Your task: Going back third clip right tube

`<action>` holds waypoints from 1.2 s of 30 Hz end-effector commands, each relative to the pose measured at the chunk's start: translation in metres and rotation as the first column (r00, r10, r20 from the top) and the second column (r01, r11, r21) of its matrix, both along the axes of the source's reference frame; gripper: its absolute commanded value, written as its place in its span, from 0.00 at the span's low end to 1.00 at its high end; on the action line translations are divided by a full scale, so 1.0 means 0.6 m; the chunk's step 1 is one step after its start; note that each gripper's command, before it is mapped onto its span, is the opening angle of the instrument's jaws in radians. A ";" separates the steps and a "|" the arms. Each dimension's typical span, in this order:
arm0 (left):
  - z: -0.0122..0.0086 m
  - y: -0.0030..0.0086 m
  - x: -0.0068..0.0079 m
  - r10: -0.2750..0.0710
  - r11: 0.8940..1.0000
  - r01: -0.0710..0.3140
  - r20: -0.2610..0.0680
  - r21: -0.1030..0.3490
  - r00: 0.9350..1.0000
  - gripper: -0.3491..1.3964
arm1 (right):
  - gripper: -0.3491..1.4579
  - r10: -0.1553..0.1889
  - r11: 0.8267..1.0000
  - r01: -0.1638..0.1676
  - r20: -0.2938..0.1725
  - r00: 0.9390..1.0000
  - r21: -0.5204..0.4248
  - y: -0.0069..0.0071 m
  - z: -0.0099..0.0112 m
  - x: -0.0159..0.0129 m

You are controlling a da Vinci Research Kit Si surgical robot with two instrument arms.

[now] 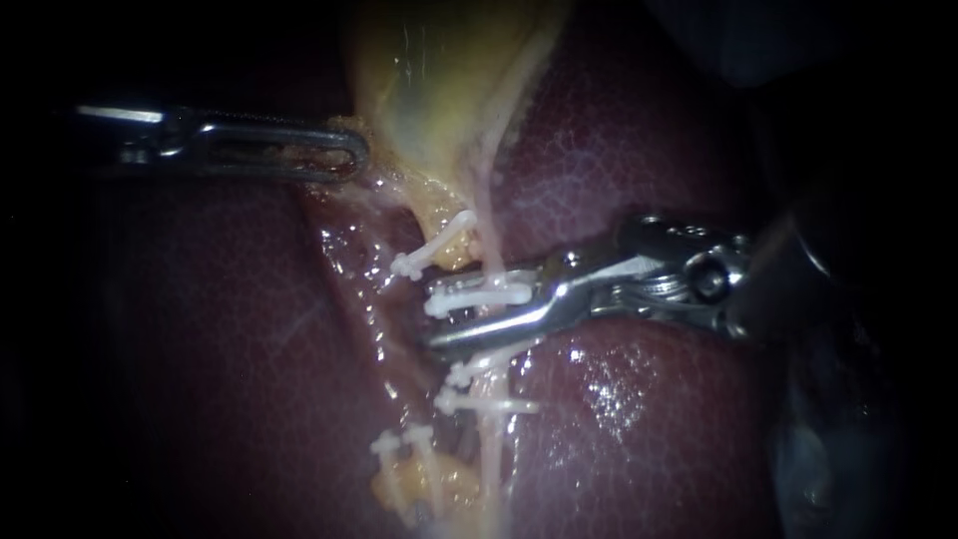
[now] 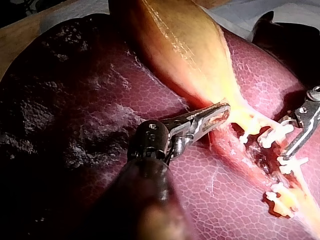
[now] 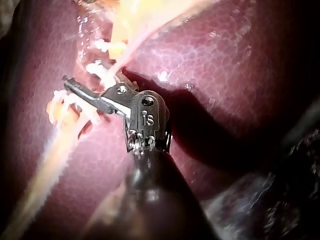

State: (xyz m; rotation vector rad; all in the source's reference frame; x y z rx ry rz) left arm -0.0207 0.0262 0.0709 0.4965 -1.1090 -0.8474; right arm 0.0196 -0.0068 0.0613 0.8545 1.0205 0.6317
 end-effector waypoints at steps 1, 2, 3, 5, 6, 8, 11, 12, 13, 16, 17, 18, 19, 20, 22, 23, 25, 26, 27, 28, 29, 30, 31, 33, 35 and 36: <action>0.0000 0.0000 0.0000 0.000 1.000 0.000 0.000 0.000 1.000 0.00 | 0.47 -0.021 0.999 0.021 0.015 1.000 -0.032 0.0001 -0.0002 -0.0004; 0.0000 0.0000 0.0000 0.000 1.000 0.000 0.000 0.000 1.000 0.00 | 0.47 -0.035 0.997 0.037 0.032 0.999 -0.062 0.0001 -0.0002 -0.0007; 0.0000 0.0000 0.0000 0.000 1.000 0.000 0.000 0.000 1.000 0.00 | 0.47 -0.040 0.996 0.043 0.034 0.999 -0.084 0.0001 -0.0002 -0.0010; 0.0001 -0.0001 0.0001 0.000 1.000 0.000 0.000 0.000 1.000 0.00 | 0.47 -0.050 0.988 0.054 0.029 0.998 -0.142 0.0000 -0.0002 -0.0017; 0.0001 -0.0001 0.0001 0.000 1.000 0.000 0.000 -0.001 1.000 0.00 | 0.47 -0.051 0.984 0.055 0.028 0.998 -0.171 0.0000 -0.0002 -0.0020; 0.0001 -0.0002 0.0002 0.000 1.000 0.000 0.000 -0.001 1.000 0.00 | 0.47 -0.043 0.971 0.049 0.034 0.999 -0.233 -0.0002 -0.0003 -0.0028; 0.0001 -0.0002 0.0002 0.001 1.000 -0.001 0.000 -0.001 1.000 0.00 | 0.47 -0.041 0.947 0.051 0.040 0.998 -0.317 -0.0004 -0.0004 -0.0046; 0.0001 -0.0002 0.0002 0.001 1.000 -0.001 0.000 -0.001 1.000 0.00 | 0.47 -0.040 0.942 0.052 0.042 0.998 -0.331 -0.0005 -0.0005 -0.0051; 0.0001 -0.0003 0.0002 0.001 1.000 -0.001 0.000 -0.001 1.000 0.00 | 0.47 -0.038 0.939 0.051 0.045 0.998 -0.341 -0.0006 -0.0005 -0.0055; 0.0001 -0.0003 0.0002 0.001 1.000 -0.001 0.000 -0.001 1.000 0.00 | 0.47 -0.041 0.919 0.057 0.049 0.998 -0.389 -0.0008 -0.0006 -0.0070; 0.0001 -0.0003 0.0002 0.001 1.000 -0.001 0.000 -0.001 1.000 0.00 | 0.47 -0.047 0.914 0.062 0.047 0.998 -0.401 -0.0008 -0.0007 -0.0074; 0.0001 -0.0003 0.0003 0.001 1.000 -0.001 0.000 -0.001 1.000 0.00 | 0.47 -0.057 0.905 0.071 0.047 0.997 -0.419 -0.0009 -0.0008 -0.0081; 0.0001 -0.0003 0.0003 0.001 1.000 -0.001 0.000 -0.001 1.000 0.00 | 0.47 -0.063 0.898 0.076 0.045 0.997 -0.433 -0.0011 -0.0010 -0.0086; 0.0001 -0.0003 0.0003 0.001 1.000 -0.001 0.000 -0.001 1.000 0.00 | 0.47 -0.071 0.891 0.082 0.042 0.997 -0.447 -0.0012 -0.0013 -0.0093; 0.0001 -0.0004 0.0004 0.001 1.000 -0.001 0.000 -0.001 1.000 0.00 | 0.47 -0.093 0.871 0.094 0.027 0.995 -0.483 -0.0014 -0.0025 -0.0110; 0.0001 -0.0004 0.0005 0.001 1.000 -0.001 0.000 -0.001 1.000 0.00 | 0.47 -0.100 0.862 0.099 0.025 0.995 -0.496 -0.0015 -0.0031 -0.0118; 0.0001 -0.0004 0.0005 0.001 1.000 -0.001 0.000 -0.001 1.000 0.00 | 0.47 -0.107 0.842 0.105 0.026 0.994 -0.530 -0.0013 -0.0050 -0.0134; 0.0001 -0.0004 0.0005 0.001 1.000 -0.001 0.000 -0.001 1.000 0.00 | 0.47 -0.108 0.837 0.106 0.027 0.994 -0.537 -0.0011 -0.0059 -0.0140; 0.0001 -0.0004 0.0005 0.001 1.000 -0.001 0.000 -0.001 1.000 0.00 | 0.47 -0.107 0.833 0.106 0.030 0.994 -0.543 -0.0008 -0.0070 -0.0146; 0.0000 -0.0005 0.0005 0.001 1.000 -0.001 0.000 -0.001 1.000 0.00 | 0.47 -0.107 0.826 0.107 0.032 0.994 -0.553 -0.0005 -0.0078 -0.0151; 0.0000 -0.0005 0.0005 0.001 1.000 -0.001 0.000 -0.002 1.000 0.00 | 0.47 -0.105 0.822 0.107 0.036 0.994 -0.559 -0.0001 -0.0086 -0.0155; 0.0000 -0.0005 0.0004 0.001 1.000 -0.001 0.000 -0.002 1.000 0.00 | 0.47 -0.104 0.815 0.108 0.040 0.994 -0.569 0.0002 -0.0094 -0.0159; 0.0000 -0.0006 0.0004 0.001 1.000 -0.001 0.000 -0.002 1.000 0.00 | 0.47 -0.099 0.812 0.107 0.046 0.994 -0.574 0.0007 -0.0103 -0.0165; 0.0000 -0.0006 0.0003 0.003 1.000 -0.003 0.002 -0.001 1.000 0.00 | 0.47 -0.087 0.807 0.098 0.047 0.995 -0.582 0.0014 -0.0114 -0.0173; 0.0001 -0.0006 0.0000 0.002 1.000 -0.002 0.001 -0.002 1.000 0.00 | 0.47 -0.067 0.802 0.078 0.040 0.997 -0.592 0.0021 -0.0125 -0.0184; 0.0002 -0.0007 -0.0002 0.002 1.000 -0.002 0.003 0.004 1.000 0.00 | 0.47 -0.058 0.801 0.069 0.037 0.998 -0.595 0.0023 -0.0128 -0.0188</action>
